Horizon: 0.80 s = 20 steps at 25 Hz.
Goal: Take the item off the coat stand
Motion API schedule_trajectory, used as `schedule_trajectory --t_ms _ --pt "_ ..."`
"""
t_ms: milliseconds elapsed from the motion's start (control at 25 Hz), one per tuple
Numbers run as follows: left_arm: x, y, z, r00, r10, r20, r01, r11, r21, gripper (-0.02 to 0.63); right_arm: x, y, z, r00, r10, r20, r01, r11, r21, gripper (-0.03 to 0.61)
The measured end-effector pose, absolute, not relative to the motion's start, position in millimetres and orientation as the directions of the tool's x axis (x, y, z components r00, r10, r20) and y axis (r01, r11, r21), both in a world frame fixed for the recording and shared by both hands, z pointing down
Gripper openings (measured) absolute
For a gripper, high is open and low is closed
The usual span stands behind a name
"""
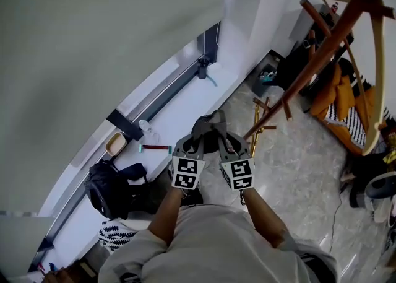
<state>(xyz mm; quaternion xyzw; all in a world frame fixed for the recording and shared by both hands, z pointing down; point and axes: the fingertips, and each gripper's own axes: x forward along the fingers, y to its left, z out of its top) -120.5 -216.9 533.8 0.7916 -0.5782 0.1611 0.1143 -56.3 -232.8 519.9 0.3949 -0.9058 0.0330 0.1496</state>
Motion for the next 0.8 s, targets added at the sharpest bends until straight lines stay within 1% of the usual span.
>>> schedule_trajectory --t_ms 240,560,800 --pt "-108 -181 510 0.237 -0.903 0.359 -0.964 -0.264 -0.025 0.034 -45 -201 497 -0.675 -0.693 0.252 -0.7 0.71 0.076 0.052" --pt "-77 -150 445 0.228 -0.946 0.232 -0.965 -0.251 -0.076 0.034 -13 -172 435 -0.69 -0.713 0.12 -0.707 0.701 0.1 0.05" --pt "-56 -118 426 0.207 -0.96 0.188 -0.97 -0.226 -0.088 0.034 9 -141 418 -0.709 -0.7 0.079 -0.69 0.713 0.123 0.049"
